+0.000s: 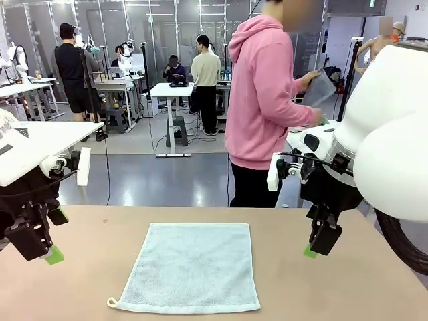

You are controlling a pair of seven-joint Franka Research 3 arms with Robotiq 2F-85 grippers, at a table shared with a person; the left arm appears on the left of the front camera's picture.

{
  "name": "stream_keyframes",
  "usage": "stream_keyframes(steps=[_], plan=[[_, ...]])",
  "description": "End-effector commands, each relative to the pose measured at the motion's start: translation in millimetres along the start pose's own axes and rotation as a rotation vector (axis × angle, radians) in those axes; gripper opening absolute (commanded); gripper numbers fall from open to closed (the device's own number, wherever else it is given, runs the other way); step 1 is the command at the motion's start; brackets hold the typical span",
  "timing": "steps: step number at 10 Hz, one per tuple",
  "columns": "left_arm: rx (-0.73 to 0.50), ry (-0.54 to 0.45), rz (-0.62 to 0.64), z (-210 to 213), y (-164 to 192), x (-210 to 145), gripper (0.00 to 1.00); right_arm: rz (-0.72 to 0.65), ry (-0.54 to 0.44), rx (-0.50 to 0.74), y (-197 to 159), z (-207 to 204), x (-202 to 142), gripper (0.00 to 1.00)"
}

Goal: Fold the towels and place them in the basket.
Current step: When a person lays out a Towel with hook on the table, fold it in half twice.

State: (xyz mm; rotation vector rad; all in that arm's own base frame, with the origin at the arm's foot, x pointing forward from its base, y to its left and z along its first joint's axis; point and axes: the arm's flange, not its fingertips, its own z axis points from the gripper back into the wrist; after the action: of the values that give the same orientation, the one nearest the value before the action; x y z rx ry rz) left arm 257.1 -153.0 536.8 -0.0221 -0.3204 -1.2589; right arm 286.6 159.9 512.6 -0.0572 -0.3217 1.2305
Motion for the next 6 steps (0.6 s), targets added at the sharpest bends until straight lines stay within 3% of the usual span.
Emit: stream_keyframes(steps=[1, 6], plan=[[-0.006, -0.01, -0.055, -13.4, -3.5, 8.7, 1.0, 0.036, -0.003, 0.007, 7.9, -18.5, 8.0, 1.0], [-0.042, 0.038, -0.227, -102.5, -15.3, 23.3, 1.0, 0.21, 0.025, 0.061, 36.5, -98.7, 32.2, 1.0]])
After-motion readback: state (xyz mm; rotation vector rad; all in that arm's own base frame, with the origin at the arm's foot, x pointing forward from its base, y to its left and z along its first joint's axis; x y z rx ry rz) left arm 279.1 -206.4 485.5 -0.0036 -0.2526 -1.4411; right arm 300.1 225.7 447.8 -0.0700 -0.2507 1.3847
